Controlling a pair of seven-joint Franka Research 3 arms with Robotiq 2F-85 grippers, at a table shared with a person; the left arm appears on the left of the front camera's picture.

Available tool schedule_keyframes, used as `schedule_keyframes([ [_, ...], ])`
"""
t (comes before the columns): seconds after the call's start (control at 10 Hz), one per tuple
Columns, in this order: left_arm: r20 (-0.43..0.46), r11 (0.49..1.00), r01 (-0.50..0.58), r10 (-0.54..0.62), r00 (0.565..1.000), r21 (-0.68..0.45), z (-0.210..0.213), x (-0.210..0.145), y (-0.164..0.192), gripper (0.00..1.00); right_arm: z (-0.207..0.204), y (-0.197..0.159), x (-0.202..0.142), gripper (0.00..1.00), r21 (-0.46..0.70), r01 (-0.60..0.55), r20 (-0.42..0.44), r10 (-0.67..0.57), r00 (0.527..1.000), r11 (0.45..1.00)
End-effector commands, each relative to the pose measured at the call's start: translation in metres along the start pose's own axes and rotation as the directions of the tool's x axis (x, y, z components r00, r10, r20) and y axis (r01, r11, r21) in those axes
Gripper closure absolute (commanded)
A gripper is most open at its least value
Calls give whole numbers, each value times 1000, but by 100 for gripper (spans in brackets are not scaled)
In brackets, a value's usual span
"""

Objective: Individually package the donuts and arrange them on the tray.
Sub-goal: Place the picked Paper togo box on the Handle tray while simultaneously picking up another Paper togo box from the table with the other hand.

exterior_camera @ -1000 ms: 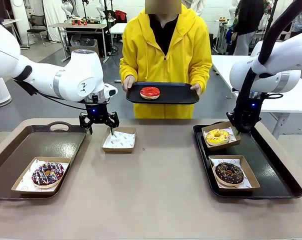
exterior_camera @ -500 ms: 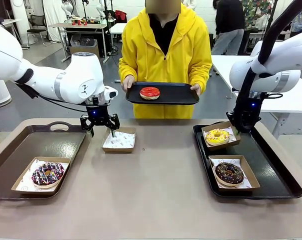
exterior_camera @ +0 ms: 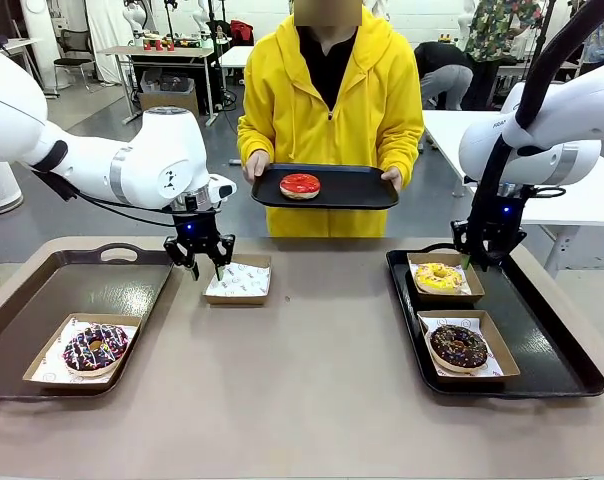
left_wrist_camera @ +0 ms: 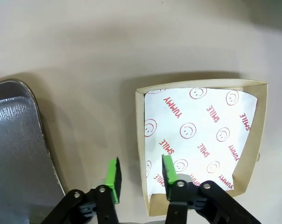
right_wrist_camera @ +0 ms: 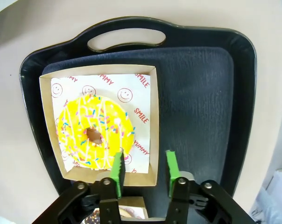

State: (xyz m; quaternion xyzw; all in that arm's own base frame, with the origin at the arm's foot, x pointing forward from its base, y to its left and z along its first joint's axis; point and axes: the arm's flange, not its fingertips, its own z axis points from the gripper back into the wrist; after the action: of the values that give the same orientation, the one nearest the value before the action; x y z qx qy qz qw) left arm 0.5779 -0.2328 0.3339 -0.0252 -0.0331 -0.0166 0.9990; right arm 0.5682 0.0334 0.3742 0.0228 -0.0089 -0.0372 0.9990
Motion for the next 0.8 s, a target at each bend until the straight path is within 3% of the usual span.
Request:
schedule_keyframes([
  [0.0, -8, 1000, 10, -10, 1000, -17, -1, 1, 3, 92, -1, 0, 2, 0, 22, 10, -14, -10, 1000, 1000],
  [0.1, -8, 1000, 9, -9, 1000, -16, 0, 1, 3, 100, -1, 0, 2, 0, 24, 11, -16, -11, 1000, 1000],
  [0.7, -10, 1000, -1, 1, 1000, -17, 8, 1, 4, 100, 6, -4, 0, 0, 46, 20, -10, -19, 1000, 999],
])
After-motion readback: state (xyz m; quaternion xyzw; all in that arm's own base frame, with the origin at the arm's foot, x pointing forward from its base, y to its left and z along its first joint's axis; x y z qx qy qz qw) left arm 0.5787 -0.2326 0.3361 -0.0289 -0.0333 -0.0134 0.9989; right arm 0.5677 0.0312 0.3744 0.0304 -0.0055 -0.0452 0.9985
